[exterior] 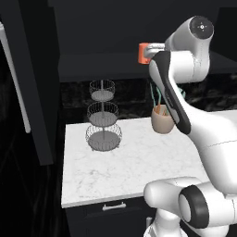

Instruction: Gather all objects into one cabinet and sort the glasses and bowls to opposite sides.

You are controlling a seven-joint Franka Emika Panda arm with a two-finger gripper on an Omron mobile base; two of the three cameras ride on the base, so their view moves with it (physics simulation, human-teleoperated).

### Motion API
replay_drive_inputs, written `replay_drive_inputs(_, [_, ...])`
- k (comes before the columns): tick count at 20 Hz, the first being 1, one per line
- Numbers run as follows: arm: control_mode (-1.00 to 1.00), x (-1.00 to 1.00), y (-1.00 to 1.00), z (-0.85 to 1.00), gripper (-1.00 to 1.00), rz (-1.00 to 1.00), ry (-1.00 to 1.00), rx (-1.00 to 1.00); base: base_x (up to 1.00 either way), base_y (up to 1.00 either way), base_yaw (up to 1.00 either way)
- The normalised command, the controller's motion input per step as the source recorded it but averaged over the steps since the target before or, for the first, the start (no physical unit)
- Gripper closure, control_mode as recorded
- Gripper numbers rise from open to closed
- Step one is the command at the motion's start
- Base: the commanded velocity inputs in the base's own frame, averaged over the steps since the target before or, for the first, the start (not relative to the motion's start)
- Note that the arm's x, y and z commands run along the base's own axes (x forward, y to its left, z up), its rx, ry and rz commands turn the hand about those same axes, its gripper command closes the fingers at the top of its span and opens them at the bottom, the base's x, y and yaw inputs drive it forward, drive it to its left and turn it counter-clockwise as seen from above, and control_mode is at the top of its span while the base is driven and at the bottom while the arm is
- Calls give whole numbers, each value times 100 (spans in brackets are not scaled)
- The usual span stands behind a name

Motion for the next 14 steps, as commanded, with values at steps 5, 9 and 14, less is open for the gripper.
replay_drive_inputs(5, [-100,13,0,0,-100,0,0,0,0,0,0])
replay_drive_inputs(9, [-100,5,0,0,-100,0,0,0,0,0,0])
replay_drive_inputs(14, [-100,1,0,0,-100,0,0,0,0,0,0])
